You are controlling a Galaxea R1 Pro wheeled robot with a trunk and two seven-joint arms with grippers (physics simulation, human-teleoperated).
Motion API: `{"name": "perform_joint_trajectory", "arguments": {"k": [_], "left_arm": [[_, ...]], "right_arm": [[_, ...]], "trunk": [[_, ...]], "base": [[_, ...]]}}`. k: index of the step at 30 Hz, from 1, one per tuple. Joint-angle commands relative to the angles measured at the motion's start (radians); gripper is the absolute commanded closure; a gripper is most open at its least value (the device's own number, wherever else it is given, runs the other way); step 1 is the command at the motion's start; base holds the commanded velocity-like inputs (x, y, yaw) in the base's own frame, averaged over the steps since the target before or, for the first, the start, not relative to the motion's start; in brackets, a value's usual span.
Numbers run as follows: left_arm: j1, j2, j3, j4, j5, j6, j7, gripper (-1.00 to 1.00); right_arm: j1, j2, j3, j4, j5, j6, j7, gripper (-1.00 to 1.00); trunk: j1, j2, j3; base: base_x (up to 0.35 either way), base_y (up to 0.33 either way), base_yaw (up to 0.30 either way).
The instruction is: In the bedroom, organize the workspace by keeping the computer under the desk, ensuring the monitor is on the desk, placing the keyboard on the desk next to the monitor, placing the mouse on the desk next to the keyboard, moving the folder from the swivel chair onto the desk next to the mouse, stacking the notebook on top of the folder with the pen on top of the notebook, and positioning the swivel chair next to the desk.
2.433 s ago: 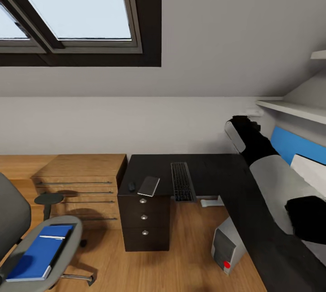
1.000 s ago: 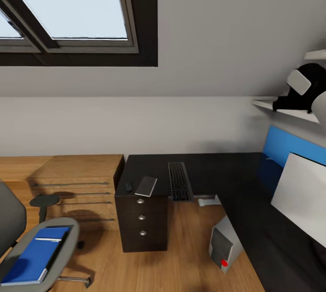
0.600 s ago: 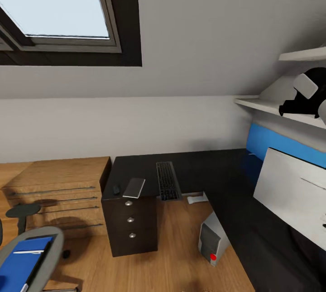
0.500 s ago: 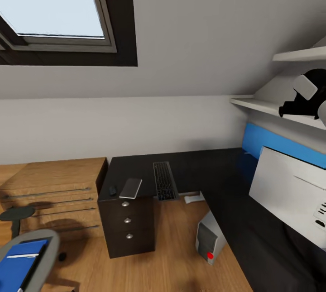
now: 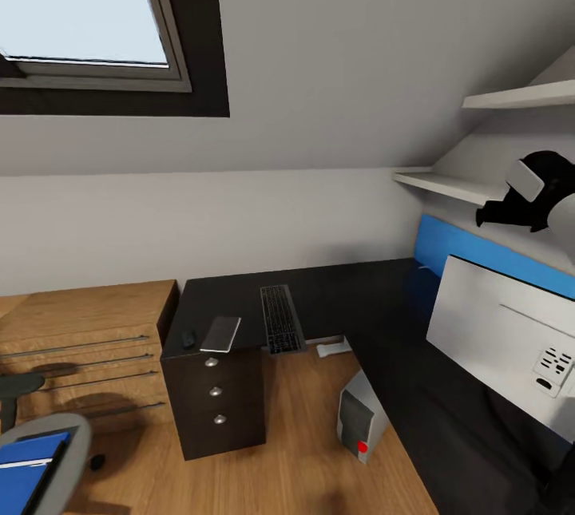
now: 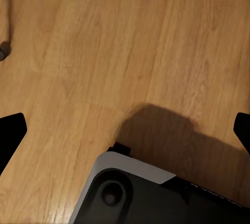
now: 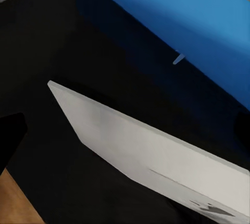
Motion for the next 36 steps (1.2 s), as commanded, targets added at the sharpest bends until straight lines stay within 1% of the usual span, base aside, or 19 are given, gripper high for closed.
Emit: {"name": "perform_joint_trajectory", "arguments": {"k": [1,7,11,12,15,19,27,34,35,36], "left_arm": [[0.000,0.001,-0.009,-0.001,0.008,-0.004,0.006,-1.00],[0.000,0.002,-0.008,-0.001,0.008,-0.004,0.005,-1.00],[0.000,0.002,-0.009,-0.002,0.008,-0.005,0.004,-1.00],[0.000,0.002,-0.009,-0.002,0.008,-0.005,0.004,-1.00],[0.000,0.002,-0.009,-0.002,0.008,-0.005,0.005,-1.00],[0.000,0.002,-0.009,-0.002,0.008,-0.004,0.007,-1.00],[0.000,0.001,-0.010,-0.002,0.007,-0.005,0.005,-1.00],[0.000,0.001,-0.010,-0.002,0.007,-0.004,0.005,-1.00],[0.000,0.001,-0.011,-0.002,0.007,-0.004,0.005,-1.00],[0.000,0.000,-0.011,-0.002,0.007,-0.004,0.006,-1.00]], "right_arm": [[0.002,-0.003,0.004,-0.002,-0.012,0.002,-0.006,-1.00],[0.007,-0.014,0.004,-0.002,-0.012,-0.002,0.009,-1.00],[0.025,-0.018,0.004,-0.002,-0.010,-0.005,0.016,-1.00],[0.038,-0.020,0.004,-0.002,-0.010,-0.013,0.016,-1.00],[0.051,-0.026,0.004,-0.002,-0.010,-0.038,0.017,-1.00],[0.071,-0.030,0.004,-0.002,-0.008,-0.051,0.017,-1.00],[0.088,-0.035,0.004,-0.002,-0.007,-0.054,0.017,-1.00],[0.113,-0.059,0.004,-0.001,-0.007,-0.074,0.017,-1.00],[0.121,-0.066,0.004,-0.002,-0.007,-0.077,0.017,-1.00],[0.137,-0.079,0.004,-0.002,-0.008,-0.081,0.019,-1.00]], "trunk": [[0.000,-0.001,0.000],[0.000,-0.001,0.000],[0.000,-0.001,0.000],[0.000,-0.001,0.000],[0.000,-0.001,0.000],[0.000,-0.001,0.000],[0.000,-0.001,0.000],[0.000,-0.001,0.000],[0.000,-0.001,0.000],[0.000,-0.001,0.000]], "base": [[0.000,0.000,-0.003],[0.014,0.000,-0.002],[0.238,0.043,0.000],[0.300,0.018,0.000],[0.288,0.008,0.000],[0.170,0.002,0.000],[0.241,0.000,0.000],[0.065,0.000,0.000],[0.014,0.000,0.000],[0.006,0.000,0.000]]}}
